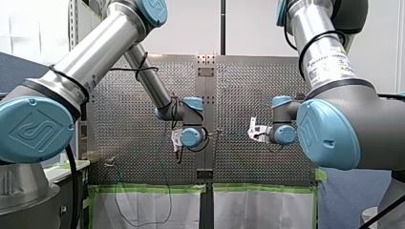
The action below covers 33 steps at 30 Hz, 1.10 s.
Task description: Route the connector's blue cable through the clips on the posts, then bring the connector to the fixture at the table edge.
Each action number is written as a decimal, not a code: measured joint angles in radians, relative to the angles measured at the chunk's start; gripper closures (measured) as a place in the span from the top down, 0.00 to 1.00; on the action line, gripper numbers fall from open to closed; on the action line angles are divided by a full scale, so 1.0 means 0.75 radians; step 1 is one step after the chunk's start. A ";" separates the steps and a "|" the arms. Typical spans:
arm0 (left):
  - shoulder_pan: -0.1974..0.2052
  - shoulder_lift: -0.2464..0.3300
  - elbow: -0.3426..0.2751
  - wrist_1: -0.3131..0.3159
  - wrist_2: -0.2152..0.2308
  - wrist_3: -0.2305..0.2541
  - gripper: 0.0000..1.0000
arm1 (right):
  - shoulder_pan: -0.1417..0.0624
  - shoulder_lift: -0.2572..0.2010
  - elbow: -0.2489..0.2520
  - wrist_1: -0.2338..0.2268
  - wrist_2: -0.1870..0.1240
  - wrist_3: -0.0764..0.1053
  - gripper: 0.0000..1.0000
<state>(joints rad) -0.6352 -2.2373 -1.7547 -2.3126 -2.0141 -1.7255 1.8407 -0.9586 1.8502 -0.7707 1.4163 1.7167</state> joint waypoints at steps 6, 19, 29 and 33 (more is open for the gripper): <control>-0.003 -0.043 0.046 -0.035 0.009 -0.004 0.00 | -0.011 0.002 -0.004 0.000 0.000 0.000 0.00; 0.009 -0.059 0.145 -0.107 0.006 -0.007 0.00 | -0.016 0.005 -0.027 0.010 -0.006 0.004 0.00; 0.022 -0.059 0.153 -0.115 0.012 0.013 0.00 | -0.023 0.007 -0.046 0.027 -0.006 0.004 0.00; 0.029 -0.060 0.156 -0.116 0.015 0.014 0.00 | -0.027 0.009 -0.048 0.029 -0.005 0.004 0.00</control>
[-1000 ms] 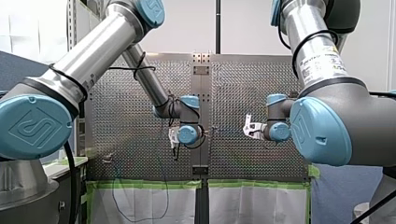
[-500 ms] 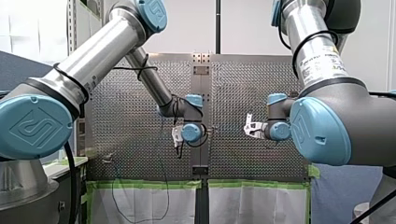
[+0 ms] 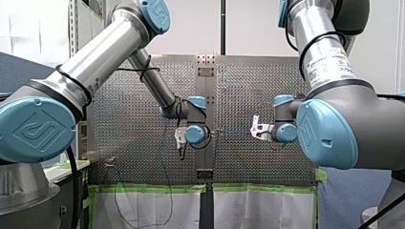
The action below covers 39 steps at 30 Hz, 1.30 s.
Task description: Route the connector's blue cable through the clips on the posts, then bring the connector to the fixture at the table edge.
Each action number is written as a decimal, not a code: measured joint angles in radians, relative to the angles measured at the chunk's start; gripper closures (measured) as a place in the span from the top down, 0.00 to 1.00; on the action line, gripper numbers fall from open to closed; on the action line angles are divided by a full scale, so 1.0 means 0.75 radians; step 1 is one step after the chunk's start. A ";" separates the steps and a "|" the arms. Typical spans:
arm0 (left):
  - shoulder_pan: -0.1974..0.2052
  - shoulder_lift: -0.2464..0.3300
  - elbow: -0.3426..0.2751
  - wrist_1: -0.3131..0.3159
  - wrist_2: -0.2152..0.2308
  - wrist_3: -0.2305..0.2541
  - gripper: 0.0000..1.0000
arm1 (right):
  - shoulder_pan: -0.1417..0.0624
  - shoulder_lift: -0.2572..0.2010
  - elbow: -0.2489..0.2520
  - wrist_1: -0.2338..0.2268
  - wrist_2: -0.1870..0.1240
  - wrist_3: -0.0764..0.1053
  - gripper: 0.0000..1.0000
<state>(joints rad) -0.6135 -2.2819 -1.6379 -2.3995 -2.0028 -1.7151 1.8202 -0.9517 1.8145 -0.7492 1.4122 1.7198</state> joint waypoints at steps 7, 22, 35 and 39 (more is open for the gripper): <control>0.014 0.000 0.023 -0.025 0.014 -0.001 0.00 | -0.004 0.003 -0.011 0.007 0.000 0.000 0.00; 0.023 -0.001 0.031 -0.034 0.025 -0.007 0.00 | -0.005 0.019 -0.026 0.017 0.003 -0.007 0.00; 0.026 -0.011 0.030 -0.036 0.030 -0.033 0.00 | -0.002 0.038 -0.045 0.026 0.003 -0.010 0.00; 0.031 -0.028 0.039 -0.040 0.034 -0.040 0.00 | 0.000 0.038 -0.048 0.029 0.002 -0.010 0.00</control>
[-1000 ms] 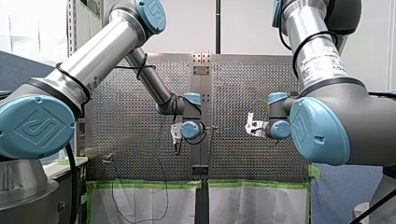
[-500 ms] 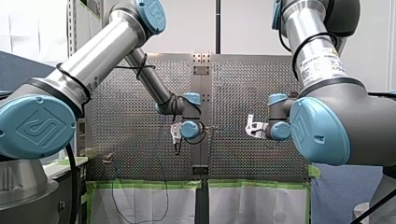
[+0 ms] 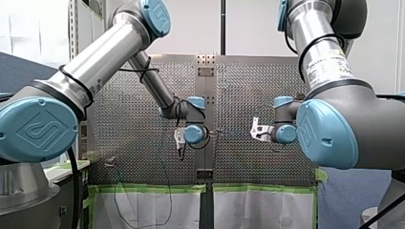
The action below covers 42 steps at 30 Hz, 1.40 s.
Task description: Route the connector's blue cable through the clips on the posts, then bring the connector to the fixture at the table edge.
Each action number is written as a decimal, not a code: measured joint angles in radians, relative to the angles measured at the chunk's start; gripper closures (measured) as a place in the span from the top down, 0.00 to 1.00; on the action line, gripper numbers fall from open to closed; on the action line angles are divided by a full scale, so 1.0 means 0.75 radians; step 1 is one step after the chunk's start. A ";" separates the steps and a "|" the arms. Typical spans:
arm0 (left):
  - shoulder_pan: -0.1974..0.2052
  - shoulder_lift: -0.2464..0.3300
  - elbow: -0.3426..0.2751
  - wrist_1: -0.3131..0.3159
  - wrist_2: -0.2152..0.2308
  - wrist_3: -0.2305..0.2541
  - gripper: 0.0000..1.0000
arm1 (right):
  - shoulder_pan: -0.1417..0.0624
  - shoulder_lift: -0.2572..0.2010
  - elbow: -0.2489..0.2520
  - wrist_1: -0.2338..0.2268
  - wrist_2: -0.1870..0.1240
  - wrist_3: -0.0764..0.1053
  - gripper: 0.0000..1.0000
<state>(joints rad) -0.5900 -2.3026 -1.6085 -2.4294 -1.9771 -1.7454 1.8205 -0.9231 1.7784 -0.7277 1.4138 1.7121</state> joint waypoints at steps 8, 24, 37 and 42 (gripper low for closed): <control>0.013 -0.021 0.011 -0.005 0.009 -0.012 0.00 | -0.002 0.000 -0.003 0.006 0.000 0.000 0.00; 0.042 -0.027 0.086 -0.046 0.027 -0.008 0.00 | -0.006 0.002 -0.030 0.015 0.009 0.006 0.00; 0.066 -0.027 0.103 -0.059 0.048 0.000 0.00 | -0.013 0.003 -0.073 0.048 0.023 0.006 0.00; 0.070 -0.027 0.103 -0.062 0.050 0.006 0.00 | -0.022 0.004 -0.083 0.050 0.031 0.006 0.00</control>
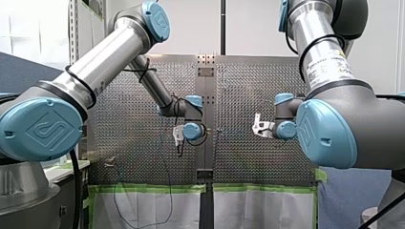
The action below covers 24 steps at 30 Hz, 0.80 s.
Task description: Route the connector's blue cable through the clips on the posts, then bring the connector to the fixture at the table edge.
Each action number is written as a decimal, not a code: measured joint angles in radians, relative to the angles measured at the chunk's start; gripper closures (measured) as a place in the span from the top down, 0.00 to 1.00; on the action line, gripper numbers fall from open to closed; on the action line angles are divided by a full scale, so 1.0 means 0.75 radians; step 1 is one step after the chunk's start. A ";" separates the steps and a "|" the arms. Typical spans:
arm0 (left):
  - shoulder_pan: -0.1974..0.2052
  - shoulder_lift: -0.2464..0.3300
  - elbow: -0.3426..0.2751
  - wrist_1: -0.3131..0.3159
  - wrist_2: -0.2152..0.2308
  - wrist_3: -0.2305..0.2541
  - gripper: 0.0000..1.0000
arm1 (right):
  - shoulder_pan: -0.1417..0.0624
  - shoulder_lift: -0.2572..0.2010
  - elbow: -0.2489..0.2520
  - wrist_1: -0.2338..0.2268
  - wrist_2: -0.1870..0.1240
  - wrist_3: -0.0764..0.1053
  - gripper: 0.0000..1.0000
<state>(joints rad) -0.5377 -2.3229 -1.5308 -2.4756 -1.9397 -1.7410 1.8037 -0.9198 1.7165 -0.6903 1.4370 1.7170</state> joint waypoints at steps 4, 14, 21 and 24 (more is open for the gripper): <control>0.004 0.000 0.004 -0.008 0.001 0.004 0.00 | -0.007 0.001 -0.012 0.004 0.002 0.000 0.00; 0.014 0.000 0.014 -0.036 0.012 0.033 0.02 | -0.011 0.003 -0.032 0.027 0.005 -0.005 0.00; -0.009 0.000 0.015 -0.092 0.051 0.098 0.49 | -0.007 0.004 -0.033 0.032 0.003 -0.007 0.00; -0.017 0.002 0.015 -0.127 0.078 0.134 0.49 | -0.005 0.004 -0.033 0.033 0.001 -0.008 0.00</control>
<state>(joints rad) -0.5504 -2.3217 -1.5198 -2.5707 -1.8815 -1.6405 1.8000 -0.9168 1.6915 -0.6656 1.4380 1.7109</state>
